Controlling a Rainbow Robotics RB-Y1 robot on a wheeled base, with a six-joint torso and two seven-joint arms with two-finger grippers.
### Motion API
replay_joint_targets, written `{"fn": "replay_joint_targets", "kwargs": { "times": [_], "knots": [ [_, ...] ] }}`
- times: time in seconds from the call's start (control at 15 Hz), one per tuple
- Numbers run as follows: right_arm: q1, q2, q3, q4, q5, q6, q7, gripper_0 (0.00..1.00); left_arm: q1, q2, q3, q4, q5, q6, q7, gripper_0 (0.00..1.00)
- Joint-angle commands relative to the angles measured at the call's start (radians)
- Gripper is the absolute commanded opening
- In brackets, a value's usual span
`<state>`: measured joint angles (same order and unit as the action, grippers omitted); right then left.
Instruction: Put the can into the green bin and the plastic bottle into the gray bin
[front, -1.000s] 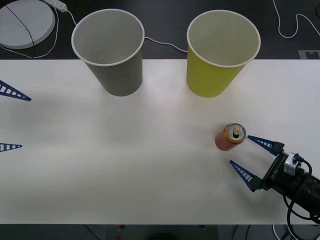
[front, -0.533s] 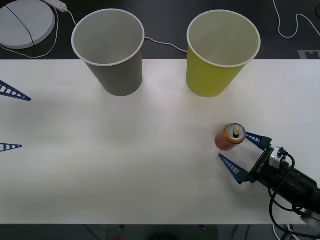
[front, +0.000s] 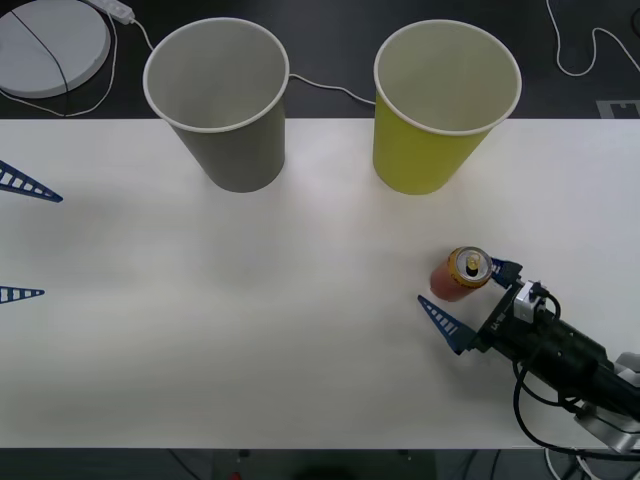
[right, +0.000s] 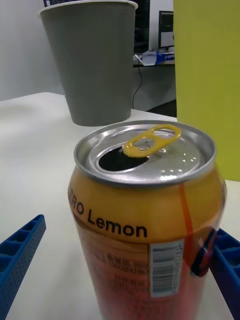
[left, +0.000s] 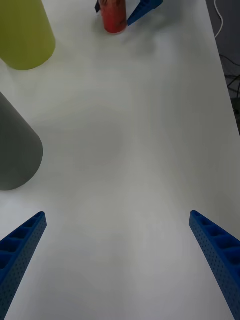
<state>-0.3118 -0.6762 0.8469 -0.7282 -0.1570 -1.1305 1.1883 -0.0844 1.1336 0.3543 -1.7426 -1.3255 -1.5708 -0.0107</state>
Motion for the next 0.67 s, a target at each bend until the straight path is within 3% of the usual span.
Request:
{"fn": "replay_joint_targets", "kwargs": {
  "times": [0.07,0.27,0.33,0.4,0.47,0.53,0.67],
  "knots": [
    [-0.015,0.012,0.0,0.004,0.002,0.012,0.007,1.0,0.0,0.0,0.0,0.0,0.0,0.0,0.0,1.0],
    [-0.02,0.018,0.0,0.004,0.002,0.012,0.01,1.0,0.0,0.0,0.0,0.0,0.0,0.0,0.0,1.0],
    [-0.02,0.018,0.0,0.004,0.002,0.012,0.013,0.8,0.0,0.0,0.0,0.0,0.0,0.0,0.0,1.0],
    [-0.02,0.018,0.0,0.004,0.004,0.012,0.014,0.19,0.0,0.0,0.0,0.0,0.0,0.0,0.0,1.0],
    [-0.02,0.018,0.0,0.004,0.004,0.012,0.016,0.05,0.0,0.0,0.0,0.0,0.0,0.0,0.0,1.0],
    [-0.02,0.018,0.0,0.004,0.007,0.014,0.016,0.0,0.0,0.0,0.0,0.0,0.0,0.0,0.0,1.0],
    [-0.02,0.018,0.0,0.004,0.008,0.012,0.016,0.0,0.0,0.0,0.0,0.0,0.0,0.0,0.0,1.0]
  ]
}}
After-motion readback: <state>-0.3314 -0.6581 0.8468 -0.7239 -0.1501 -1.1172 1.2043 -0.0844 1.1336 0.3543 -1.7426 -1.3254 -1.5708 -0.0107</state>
